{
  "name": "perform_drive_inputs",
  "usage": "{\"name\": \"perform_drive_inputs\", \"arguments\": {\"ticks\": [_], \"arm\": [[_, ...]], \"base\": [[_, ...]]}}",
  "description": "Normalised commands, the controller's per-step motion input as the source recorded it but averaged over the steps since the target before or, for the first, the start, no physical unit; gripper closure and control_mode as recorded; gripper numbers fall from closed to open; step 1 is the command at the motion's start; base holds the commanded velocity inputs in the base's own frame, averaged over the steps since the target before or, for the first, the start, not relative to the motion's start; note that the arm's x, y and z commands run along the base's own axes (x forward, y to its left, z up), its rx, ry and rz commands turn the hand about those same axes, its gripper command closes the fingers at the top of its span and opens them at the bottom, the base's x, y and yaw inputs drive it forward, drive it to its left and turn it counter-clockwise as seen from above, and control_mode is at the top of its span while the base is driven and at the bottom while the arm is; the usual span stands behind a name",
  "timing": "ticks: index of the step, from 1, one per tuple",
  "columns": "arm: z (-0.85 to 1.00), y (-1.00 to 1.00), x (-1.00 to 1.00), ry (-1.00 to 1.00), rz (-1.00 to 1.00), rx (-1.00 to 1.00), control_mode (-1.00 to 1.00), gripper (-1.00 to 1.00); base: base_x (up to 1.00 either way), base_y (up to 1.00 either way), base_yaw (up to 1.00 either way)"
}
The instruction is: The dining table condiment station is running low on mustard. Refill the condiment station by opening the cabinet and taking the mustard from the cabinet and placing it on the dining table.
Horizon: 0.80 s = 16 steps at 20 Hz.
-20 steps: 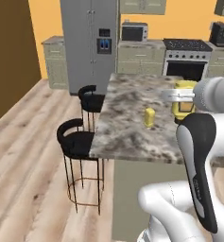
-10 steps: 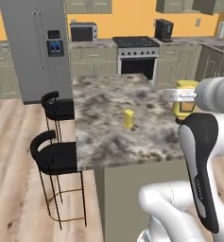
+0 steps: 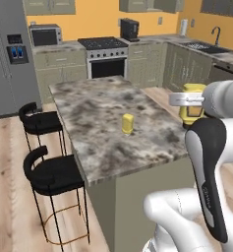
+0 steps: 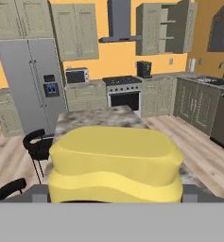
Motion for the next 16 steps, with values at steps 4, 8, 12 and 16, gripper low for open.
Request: {"name": "perform_drive_inputs", "arguments": {"ticks": [4, 8, 12, 16], "arm": [[0.00, 0.00, 0.00, 0.00, 0.00, 0.00, 1.00, 1.00], [0.00, 0.00, 0.00, 0.00, 0.00, 0.00, -1.00, 1.00], [-0.08, -0.03, 0.17, 0.00, 0.01, 0.00, -1.00, 1.00], [-0.01, 0.00, 0.03, 0.00, 0.01, 0.00, -1.00, 1.00]], "base": [[0.05, 0.15, -0.16], [0.00, 0.00, 0.00], [0.00, 0.00, 0.00], [0.00, 0.00, 0.00]]}}
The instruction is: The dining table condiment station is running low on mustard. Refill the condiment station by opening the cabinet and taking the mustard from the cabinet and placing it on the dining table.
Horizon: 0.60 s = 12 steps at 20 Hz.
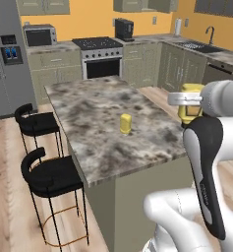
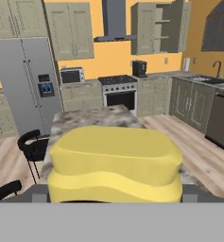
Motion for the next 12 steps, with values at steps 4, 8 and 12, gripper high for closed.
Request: {"name": "perform_drive_inputs", "arguments": {"ticks": [4, 8, 12], "arm": [[-0.46, 0.00, 0.35, -0.12, 0.00, 0.00, -1.00, 1.00], [-0.58, 0.00, 0.41, -0.20, 0.00, 0.00, -1.00, 1.00], [-0.53, -0.09, 0.49, -0.16, -0.01, 0.00, -1.00, 1.00]], "base": [[0.00, 0.00, 0.00], [0.00, 0.00, 0.00], [0.00, 0.00, 0.00]]}}
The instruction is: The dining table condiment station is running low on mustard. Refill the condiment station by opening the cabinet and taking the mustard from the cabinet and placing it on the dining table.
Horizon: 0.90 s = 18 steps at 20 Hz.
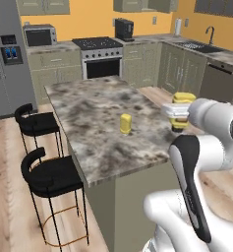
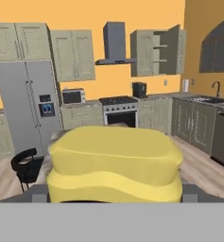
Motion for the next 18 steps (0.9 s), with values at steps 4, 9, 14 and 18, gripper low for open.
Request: {"name": "perform_drive_inputs", "arguments": {"ticks": [4, 9, 14, 18], "arm": [[-0.36, -0.24, 0.55, -0.04, -0.02, 0.00, -1.00, 1.00], [-0.05, -0.41, 0.46, 0.03, 0.00, 0.00, -1.00, 1.00], [-0.01, -0.30, 0.35, 0.06, 0.06, 0.00, -1.00, 1.00], [-0.17, -0.17, 0.36, 0.04, 0.29, 0.00, -1.00, 1.00]], "base": [[0.00, 0.00, 0.00], [0.00, 0.00, 0.00], [0.00, 0.00, 0.00], [0.00, 0.00, 0.00]]}}
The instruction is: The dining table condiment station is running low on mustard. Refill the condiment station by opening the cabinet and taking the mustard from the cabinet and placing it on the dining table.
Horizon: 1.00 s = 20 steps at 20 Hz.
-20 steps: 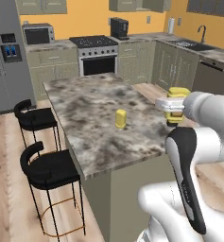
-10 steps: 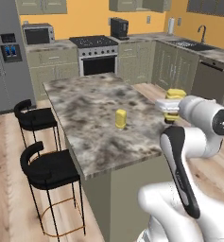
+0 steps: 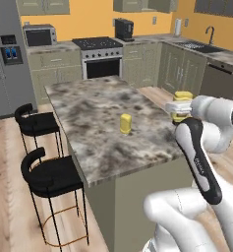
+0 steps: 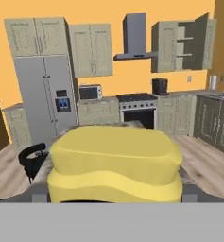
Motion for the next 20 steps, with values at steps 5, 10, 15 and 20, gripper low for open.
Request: {"name": "perform_drive_inputs", "arguments": {"ticks": [5, 10, 15, 20], "arm": [[-0.46, 0.00, 0.48, 0.00, 0.45, 0.00, -1.00, 1.00], [-0.54, 0.00, 0.52, -0.05, 0.45, 0.00, -1.00, 1.00], [-0.37, 0.00, 0.57, -0.04, 0.36, 0.01, -1.00, 1.00], [-0.13, 0.04, 0.55, 0.01, 0.27, 0.01, -1.00, 1.00]], "base": [[0.00, 0.00, 0.00], [0.00, 0.00, 0.00], [0.00, 0.00, 0.00], [0.00, 0.00, 0.00]]}}
